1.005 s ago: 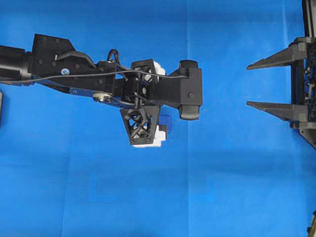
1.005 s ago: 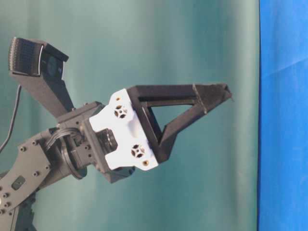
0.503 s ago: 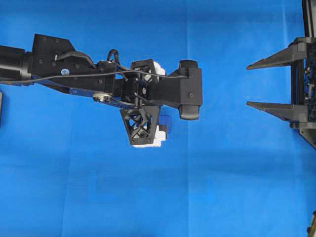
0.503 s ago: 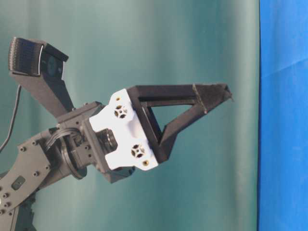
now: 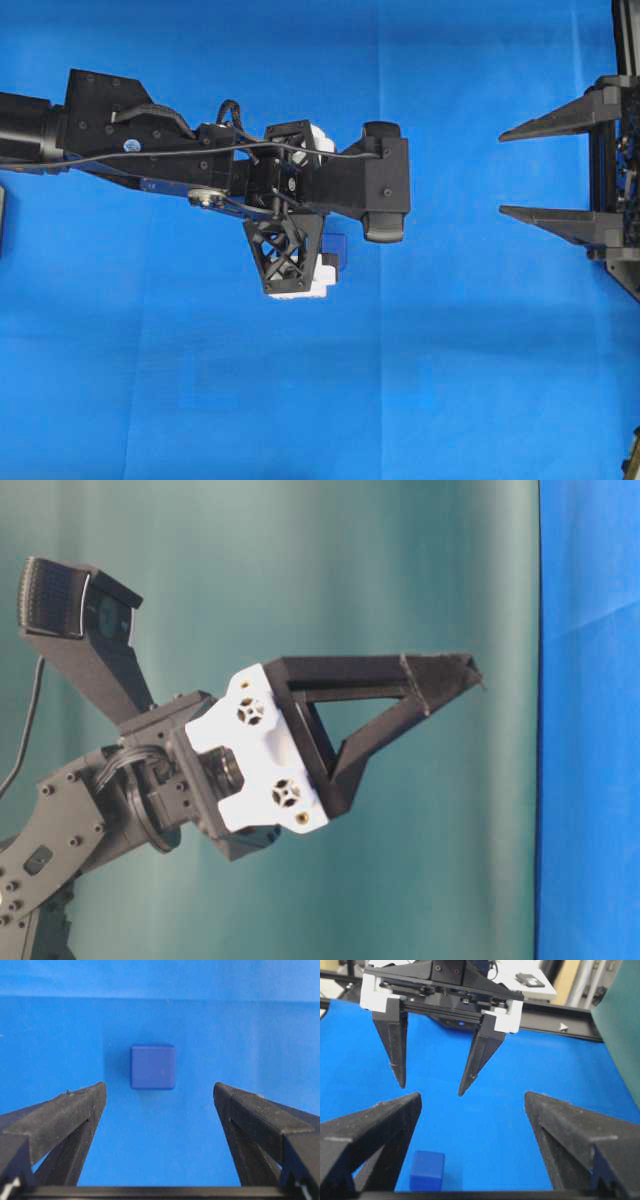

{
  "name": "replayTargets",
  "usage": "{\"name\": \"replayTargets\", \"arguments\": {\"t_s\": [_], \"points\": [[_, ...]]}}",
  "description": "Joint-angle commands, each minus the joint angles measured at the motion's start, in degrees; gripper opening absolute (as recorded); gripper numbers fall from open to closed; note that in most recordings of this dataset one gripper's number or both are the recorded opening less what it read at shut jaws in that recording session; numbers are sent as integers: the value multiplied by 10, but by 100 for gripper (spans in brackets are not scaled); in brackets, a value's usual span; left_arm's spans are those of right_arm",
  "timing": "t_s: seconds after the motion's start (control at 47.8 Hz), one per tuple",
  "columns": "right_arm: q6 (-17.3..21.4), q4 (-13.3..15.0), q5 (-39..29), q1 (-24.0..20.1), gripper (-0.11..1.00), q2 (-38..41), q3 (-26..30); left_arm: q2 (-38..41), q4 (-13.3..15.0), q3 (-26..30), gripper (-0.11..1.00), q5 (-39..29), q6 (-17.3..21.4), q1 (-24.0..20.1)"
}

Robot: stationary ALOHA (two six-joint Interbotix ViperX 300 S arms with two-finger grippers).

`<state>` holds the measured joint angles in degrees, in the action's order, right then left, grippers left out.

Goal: Handover the blue block to the right arm after grasping it with the left arm, then place it in the designated position.
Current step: 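Rotate the left gripper downward and lower it over the blue cube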

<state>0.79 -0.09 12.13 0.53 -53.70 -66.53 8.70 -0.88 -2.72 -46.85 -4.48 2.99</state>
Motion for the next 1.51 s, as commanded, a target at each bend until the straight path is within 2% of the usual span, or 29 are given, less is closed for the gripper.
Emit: {"name": "replayTargets", "arguments": {"t_s": [0.0,0.377,0.754,1.194,1.487], "points": [[0,-2,0,1,96,4,15,-6,-1,10,91,2,0,2],[0,-2,-4,1,96,4,15,11,-2,-14,91,47,0,2],[0,-2,-4,1,96,11,14,33,-4,-99,91,177,-5,3],[0,-2,-3,1,96,15,12,105,-3,-134,91,284,1,6],[0,-2,-3,0,96,19,12,125,-4,-138,91,297,4,-3]]}}
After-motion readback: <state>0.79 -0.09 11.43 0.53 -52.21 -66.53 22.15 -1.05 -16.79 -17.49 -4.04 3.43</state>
